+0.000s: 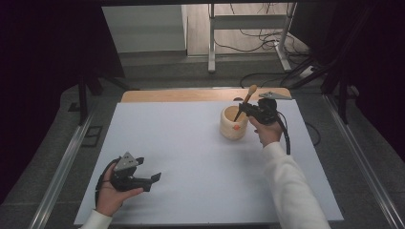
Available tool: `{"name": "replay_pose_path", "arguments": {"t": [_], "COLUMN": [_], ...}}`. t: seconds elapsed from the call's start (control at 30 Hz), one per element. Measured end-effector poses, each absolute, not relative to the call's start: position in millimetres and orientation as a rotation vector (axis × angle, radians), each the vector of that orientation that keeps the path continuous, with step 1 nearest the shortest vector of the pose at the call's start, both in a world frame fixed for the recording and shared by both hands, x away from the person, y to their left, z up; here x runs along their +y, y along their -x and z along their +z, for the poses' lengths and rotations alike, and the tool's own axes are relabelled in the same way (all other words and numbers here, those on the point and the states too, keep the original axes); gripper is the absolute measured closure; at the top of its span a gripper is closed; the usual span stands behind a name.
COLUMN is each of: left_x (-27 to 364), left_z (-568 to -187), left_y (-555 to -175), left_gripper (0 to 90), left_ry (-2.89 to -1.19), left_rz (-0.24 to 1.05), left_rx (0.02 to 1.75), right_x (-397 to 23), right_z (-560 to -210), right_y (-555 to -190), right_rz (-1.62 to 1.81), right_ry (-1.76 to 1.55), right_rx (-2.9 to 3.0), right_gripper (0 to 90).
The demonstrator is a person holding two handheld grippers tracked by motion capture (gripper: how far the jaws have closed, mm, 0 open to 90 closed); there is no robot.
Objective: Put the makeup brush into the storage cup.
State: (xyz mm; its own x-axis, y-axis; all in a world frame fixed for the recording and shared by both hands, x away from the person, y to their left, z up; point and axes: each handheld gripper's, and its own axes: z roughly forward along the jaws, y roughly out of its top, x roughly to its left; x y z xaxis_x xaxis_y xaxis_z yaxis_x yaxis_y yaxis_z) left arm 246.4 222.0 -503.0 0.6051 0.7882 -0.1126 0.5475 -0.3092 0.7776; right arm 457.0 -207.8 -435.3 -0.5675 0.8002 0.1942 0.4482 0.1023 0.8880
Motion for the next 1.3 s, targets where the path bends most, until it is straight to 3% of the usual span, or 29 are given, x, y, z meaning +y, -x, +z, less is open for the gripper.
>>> {"name": "replay_pose_path", "arguments": {"t": [0.27, 0.37, 0.43, 0.47, 0.5, 0.53, 0.6, 1.3], "left_x": [222.1, 222.9, 223.1, 223.1, 223.0, 223.0, 222.5, 221.6], "left_z": [-503.2, -503.1, -503.0, -503.0, -503.2, -503.4, -503.6, -502.0], "left_y": [-246.5, -246.5, -246.5, -246.5, -246.6, -246.7, -246.7, -246.0], "left_gripper": [10.8, 10.8, 10.8, 10.8, 10.8, 10.8, 10.8, 10.8], "left_ry": [-2.006, -2.004, -2.004, -2.004, -2.005, -2.007, -2.009, -2.005], "left_rz": [0.368, 0.368, 0.368, 0.368, 0.368, 0.369, 0.366, 0.369], "left_rx": [1.054, 1.058, 1.058, 1.058, 1.058, 1.056, 1.056, 1.052], "right_x": [-203.4, -203.5, -204.1, -203.4, -203.0, -203.0, -204.4, -207.8], "right_z": [-440.8, -439.6, -439.7, -439.4, -438.6, -437.4, -437.1, -430.5], "right_y": [-460.3, -462.2, -463.0, -462.9, -462.7, -462.4, -462.1, -443.1], "right_rz": [1.430, 1.425, 1.416, 1.406, 1.385, 1.357, 1.365, 1.368], "right_ry": [-1.221, -1.206, -1.169, -1.173, -1.187, -1.204, -1.224, -1.174], "right_rx": [2.096, 2.116, 2.113, 2.091, 2.081, 2.078, 2.098, 2.107], "right_gripper": [77.8, 73.0, 53.2, 34.4, 22.8, 13.9, 7.6, 4.0]}}
